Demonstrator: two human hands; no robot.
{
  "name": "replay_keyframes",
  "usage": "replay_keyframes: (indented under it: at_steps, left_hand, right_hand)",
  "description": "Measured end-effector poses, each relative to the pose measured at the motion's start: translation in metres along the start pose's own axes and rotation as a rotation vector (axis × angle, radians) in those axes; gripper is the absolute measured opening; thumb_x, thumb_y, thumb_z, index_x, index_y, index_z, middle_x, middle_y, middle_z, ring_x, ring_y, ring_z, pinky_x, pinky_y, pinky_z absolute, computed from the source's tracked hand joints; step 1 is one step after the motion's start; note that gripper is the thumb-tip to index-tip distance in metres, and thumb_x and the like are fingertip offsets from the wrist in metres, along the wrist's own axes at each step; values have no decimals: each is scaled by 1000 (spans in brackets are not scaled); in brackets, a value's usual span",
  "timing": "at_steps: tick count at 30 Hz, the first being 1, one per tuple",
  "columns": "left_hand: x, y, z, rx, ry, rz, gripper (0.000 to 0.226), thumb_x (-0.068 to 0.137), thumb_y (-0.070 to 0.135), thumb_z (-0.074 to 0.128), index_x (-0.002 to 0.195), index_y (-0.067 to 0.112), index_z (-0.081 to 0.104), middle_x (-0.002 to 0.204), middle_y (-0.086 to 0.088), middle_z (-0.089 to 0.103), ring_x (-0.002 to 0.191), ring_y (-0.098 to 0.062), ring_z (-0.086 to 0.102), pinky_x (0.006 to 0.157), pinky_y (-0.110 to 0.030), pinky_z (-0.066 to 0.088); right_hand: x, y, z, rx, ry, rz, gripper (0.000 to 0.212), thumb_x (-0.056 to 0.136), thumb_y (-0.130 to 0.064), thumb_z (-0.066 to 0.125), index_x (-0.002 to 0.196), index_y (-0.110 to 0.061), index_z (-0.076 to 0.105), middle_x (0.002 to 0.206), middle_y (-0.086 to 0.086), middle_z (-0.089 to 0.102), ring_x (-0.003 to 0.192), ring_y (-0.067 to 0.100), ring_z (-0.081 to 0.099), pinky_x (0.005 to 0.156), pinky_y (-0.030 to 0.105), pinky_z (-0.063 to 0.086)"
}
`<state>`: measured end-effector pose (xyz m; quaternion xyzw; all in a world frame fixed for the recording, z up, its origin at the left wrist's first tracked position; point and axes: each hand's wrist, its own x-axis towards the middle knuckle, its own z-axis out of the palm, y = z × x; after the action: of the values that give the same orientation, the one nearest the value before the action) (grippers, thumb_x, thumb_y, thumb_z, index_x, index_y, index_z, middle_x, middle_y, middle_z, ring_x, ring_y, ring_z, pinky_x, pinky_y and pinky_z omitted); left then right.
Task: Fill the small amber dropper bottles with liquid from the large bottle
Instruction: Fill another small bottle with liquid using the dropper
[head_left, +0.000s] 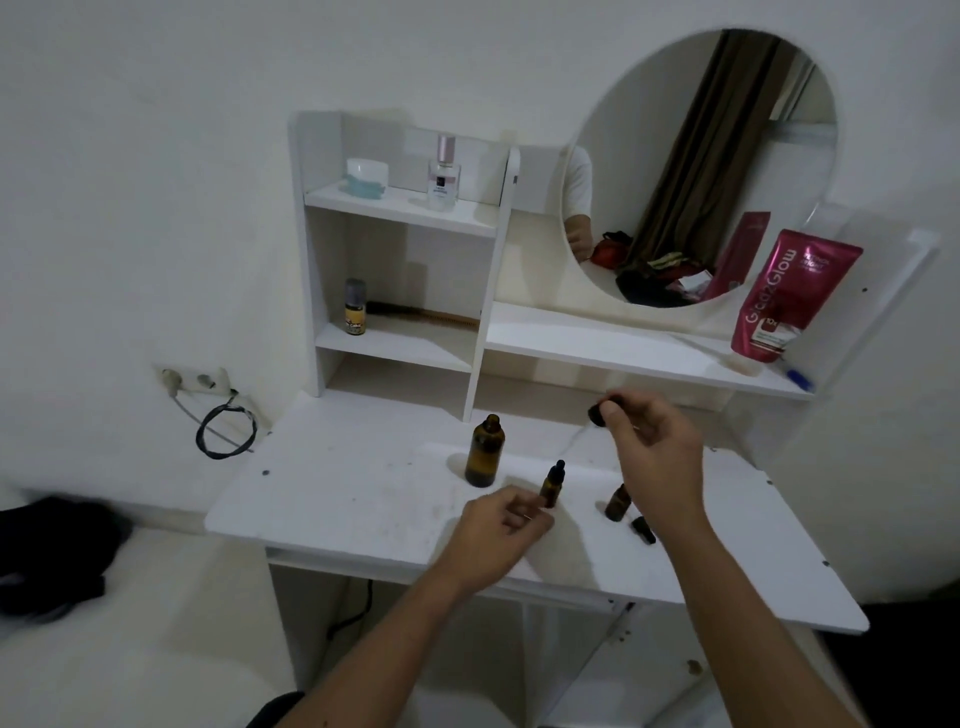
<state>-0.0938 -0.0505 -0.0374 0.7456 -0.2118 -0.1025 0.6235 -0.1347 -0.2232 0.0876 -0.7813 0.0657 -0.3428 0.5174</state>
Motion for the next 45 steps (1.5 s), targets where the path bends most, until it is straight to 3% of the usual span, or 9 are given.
replay_keyframes:
  at_steps: [5,10,14,19,28,34,37,41,45]
  left_hand:
    - [15,-12,-46,-16,241,-51,25,84,31,85,101,22,69,95,5,72,87,-10,68,78,-19,57]
    - [36,-19,-46,98,394,-79,56,78,39,89,120,25,54,116,10,60,101,-10,61,83,-17,53]
    - [45,-25,-41,160,350,-85,67,82,45,83,139,28,50,130,16,56,115,-8,57,101,-29,51]
    - [47,-27,-42,160,348,-81,50,88,42,79,132,31,56,125,13,65,110,-11,64,97,-31,57]
    - [45,-27,-42,169,360,-73,47,90,43,76,131,32,56,125,13,65,110,-9,62,100,-29,55]
    - [46,-29,-40,179,362,-82,49,89,46,76,131,31,56,127,11,66,113,-13,63,103,-35,55]
    - [47,-30,-39,177,357,-73,48,88,45,77,130,30,57,125,12,66,112,-13,64,102,-36,56]
    - [47,-32,-39,187,360,-60,48,89,43,77,130,29,58,123,13,66,110,-9,63,100,-32,56]
    - [47,-31,-40,199,369,-60,48,88,42,78,130,30,58,122,13,67,110,-9,64,99,-33,57]
  right_hand:
    - [6,-15,40,45,-81,-1,14,97,-12,70,108,-19,75,101,-6,78,98,4,75,90,18,58]
    - [17,-24,61,79,-84,-35,14,99,-13,68,111,-16,74,105,-3,78,101,8,74,94,20,57]
    - [22,-24,72,79,-90,-43,13,99,-14,68,111,-17,74,105,-3,77,102,10,74,95,24,57]
    - [21,-11,85,-1,-121,-31,14,99,-15,69,112,-16,74,103,-8,77,101,5,73,96,24,58]
    - [18,7,106,-132,-229,43,13,96,-19,72,98,-31,73,95,-15,77,95,1,73,90,21,57]
    - [16,17,115,-201,-229,95,4,93,-15,76,91,-19,76,89,-8,76,84,-4,69,70,3,50]
    - [13,21,116,-239,-208,73,6,93,-12,75,88,-16,76,84,-10,73,80,-11,64,70,0,46]
    - [12,23,117,-255,-187,51,5,92,-13,75,90,-16,78,84,-10,74,81,-2,67,72,7,50]
    - [14,21,115,-214,-210,108,5,94,-17,74,97,-20,76,88,-16,72,84,-8,66,71,1,48]
